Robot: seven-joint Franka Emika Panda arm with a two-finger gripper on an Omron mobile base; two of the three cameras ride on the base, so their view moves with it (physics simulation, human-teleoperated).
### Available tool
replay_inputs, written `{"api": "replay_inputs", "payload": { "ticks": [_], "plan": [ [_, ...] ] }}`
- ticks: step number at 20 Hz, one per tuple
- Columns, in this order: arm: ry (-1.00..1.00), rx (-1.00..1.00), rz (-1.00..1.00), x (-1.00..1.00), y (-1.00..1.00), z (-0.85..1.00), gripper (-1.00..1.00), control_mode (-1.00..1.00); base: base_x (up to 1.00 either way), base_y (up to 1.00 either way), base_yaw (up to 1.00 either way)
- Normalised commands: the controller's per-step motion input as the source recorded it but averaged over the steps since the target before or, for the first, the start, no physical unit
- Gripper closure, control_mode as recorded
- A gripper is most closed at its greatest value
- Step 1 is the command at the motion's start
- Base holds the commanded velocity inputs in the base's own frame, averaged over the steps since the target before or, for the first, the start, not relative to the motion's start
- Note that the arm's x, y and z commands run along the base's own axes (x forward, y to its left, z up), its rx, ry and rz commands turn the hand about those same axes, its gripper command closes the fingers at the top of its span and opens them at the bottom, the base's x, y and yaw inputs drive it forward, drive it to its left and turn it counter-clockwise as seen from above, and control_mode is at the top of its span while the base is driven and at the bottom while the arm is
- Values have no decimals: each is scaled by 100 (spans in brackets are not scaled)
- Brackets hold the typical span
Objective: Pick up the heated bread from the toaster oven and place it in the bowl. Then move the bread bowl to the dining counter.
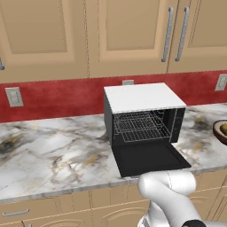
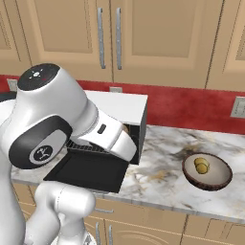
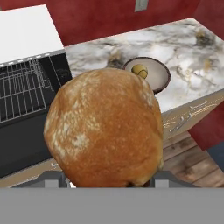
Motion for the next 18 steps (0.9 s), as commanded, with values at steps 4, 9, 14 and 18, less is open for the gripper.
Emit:
{"api": "replay_inputs", "payload": {
  "ticks": [4, 9, 14, 18],
  "plan": [
    [0, 0, 0, 0, 0, 0, 100, -100, 0, 0, 0],
    [0, 0, 0, 0, 0, 0, 100, -100, 0, 0, 0],
    [0, 0, 0, 0, 0, 0, 100, -100, 0, 0, 0],
    [0, 0, 0, 0, -3, 0, 100, -100, 0, 0, 0]
  ]
}}
